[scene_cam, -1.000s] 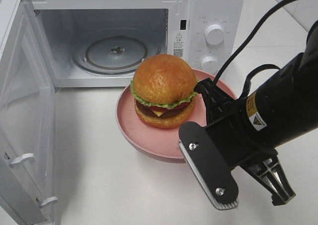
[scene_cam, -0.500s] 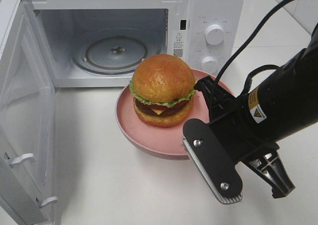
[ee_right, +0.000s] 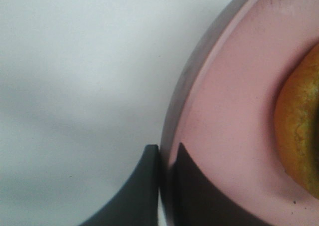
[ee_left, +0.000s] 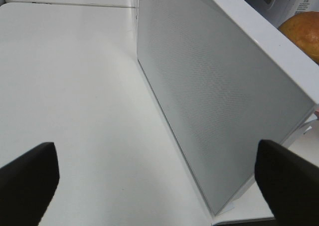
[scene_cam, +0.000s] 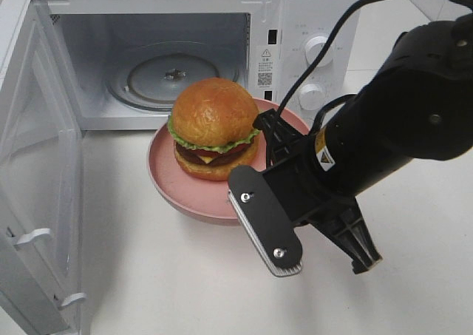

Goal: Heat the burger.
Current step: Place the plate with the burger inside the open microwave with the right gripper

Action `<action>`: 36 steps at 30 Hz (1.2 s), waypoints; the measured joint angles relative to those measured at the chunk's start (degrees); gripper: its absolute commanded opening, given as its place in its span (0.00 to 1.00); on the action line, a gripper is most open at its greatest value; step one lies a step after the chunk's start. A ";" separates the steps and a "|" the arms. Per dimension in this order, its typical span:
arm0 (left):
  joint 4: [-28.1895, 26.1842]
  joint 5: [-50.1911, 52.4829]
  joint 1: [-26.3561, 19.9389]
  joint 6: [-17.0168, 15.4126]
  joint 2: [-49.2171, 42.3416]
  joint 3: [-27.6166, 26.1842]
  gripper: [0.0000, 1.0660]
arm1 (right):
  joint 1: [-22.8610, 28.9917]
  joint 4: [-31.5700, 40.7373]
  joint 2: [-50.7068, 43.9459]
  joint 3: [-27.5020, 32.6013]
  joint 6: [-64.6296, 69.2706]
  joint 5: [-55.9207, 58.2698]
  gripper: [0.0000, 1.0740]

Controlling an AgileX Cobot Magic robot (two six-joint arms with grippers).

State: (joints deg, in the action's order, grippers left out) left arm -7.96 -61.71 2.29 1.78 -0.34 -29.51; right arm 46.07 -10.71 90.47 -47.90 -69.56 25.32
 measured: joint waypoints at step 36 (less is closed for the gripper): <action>0.00 0.00 0.00 0.00 0.00 0.00 0.94 | 0.29 -3.90 20.51 -27.33 7.39 7.05 0.00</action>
State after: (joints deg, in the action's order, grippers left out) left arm -7.96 -61.71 2.29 1.78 -0.34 -29.51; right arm 46.35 -14.61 110.98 -75.23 -62.17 32.37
